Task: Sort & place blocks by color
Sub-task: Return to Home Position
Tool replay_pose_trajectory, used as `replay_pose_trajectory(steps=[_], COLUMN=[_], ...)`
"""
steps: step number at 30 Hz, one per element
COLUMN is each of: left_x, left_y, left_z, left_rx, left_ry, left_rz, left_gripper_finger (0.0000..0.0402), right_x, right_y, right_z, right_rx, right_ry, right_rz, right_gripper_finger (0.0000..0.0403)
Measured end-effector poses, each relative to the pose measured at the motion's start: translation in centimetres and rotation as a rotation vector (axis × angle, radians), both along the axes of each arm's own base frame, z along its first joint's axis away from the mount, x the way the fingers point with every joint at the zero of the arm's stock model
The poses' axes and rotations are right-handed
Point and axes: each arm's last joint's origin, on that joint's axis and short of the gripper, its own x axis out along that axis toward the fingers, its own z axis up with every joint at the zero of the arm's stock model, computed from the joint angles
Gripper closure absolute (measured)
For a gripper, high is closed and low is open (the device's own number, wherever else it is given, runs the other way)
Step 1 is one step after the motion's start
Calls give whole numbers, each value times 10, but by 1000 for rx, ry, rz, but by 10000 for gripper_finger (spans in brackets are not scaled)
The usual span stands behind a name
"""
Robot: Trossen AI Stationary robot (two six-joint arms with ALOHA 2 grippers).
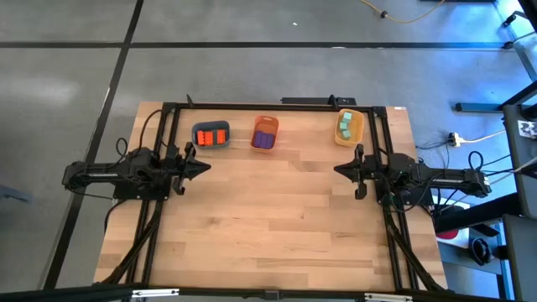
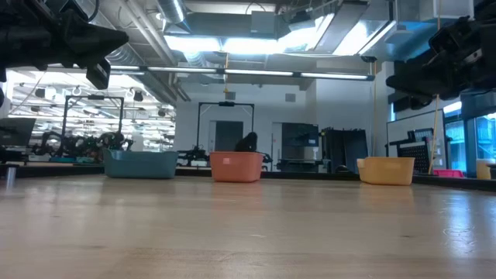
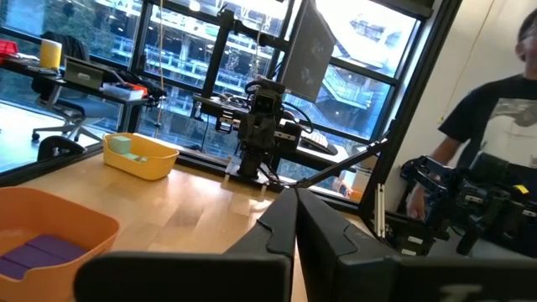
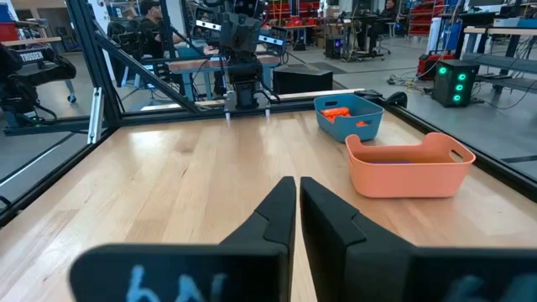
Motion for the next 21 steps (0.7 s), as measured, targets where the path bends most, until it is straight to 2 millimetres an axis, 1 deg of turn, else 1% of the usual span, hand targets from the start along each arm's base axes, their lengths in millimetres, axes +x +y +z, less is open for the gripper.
replay_pose_trajectory(steps=[14,21], left_x=[0,0], left_y=[0,0], left_z=[0,0], left_rx=[0,0], left_ry=[0,0], left_rz=[0,0], left_gripper_finger=[376,378], right_x=[0,0], right_y=[0,0], right_z=[0,0], right_rx=[0,0], right_ry=[0,0], right_rz=[0,0], right_gripper_finger=[378,378])
